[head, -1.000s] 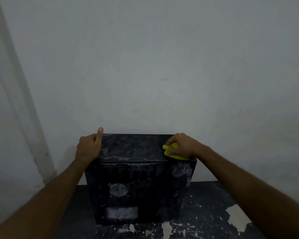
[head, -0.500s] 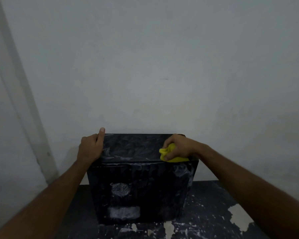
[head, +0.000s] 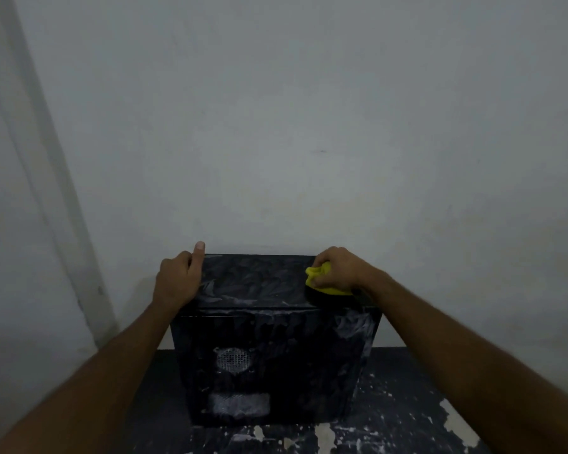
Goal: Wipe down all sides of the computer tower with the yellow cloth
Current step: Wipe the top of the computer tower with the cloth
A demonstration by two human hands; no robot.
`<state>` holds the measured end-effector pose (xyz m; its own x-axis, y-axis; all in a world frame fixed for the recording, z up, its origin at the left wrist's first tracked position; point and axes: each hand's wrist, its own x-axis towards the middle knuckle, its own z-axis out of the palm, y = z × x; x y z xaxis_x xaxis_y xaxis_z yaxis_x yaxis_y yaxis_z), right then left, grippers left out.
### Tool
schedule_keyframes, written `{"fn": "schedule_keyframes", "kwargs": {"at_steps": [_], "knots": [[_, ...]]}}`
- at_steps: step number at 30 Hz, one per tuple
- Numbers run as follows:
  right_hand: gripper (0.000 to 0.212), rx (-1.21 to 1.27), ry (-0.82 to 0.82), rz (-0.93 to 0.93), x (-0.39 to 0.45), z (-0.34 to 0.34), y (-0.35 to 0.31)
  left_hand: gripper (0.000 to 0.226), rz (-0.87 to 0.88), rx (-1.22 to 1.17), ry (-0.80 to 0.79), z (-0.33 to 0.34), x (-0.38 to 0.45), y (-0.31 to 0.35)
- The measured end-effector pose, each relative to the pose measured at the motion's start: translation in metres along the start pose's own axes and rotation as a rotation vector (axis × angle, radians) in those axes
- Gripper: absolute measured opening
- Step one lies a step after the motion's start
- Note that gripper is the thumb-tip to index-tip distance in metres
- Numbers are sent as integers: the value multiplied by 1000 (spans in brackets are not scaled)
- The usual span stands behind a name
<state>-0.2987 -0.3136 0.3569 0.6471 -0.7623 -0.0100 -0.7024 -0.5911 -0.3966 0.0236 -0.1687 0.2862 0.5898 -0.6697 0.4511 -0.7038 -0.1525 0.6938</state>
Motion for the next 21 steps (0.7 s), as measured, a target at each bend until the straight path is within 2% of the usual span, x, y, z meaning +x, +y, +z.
{"fn": "schedule_keyframes", "kwargs": {"at_steps": [2,6,8,10,12,15,17,18,21], "knots": [[33,25,-20,-46,-1,5,-8,80,-1,-9,1,0,0,-2],[22,66,-199,-52,-8,-5,-5,85,-8,-17,5,0,1,-2],[23,30,-129,2,1,-7,-2,86,-17,-14,4,0,1,-1],[36,-48,-5,35,13,1,0,83,-21,-13,10,0,0,0],[39,-55,28,16,17,11,-5,81,-10,-16,16,-1,0,0],[18,40,-133,-27,11,6,-11,81,-17,-31,7,0,0,-3],[19,18,-195,12,15,-5,-6,81,-18,-26,6,1,1,-4],[19,-3,-167,45,18,-9,-5,82,-17,-23,3,1,1,-3],[44,-123,26,95,34,2,1,83,-10,-34,3,1,1,0]]}}
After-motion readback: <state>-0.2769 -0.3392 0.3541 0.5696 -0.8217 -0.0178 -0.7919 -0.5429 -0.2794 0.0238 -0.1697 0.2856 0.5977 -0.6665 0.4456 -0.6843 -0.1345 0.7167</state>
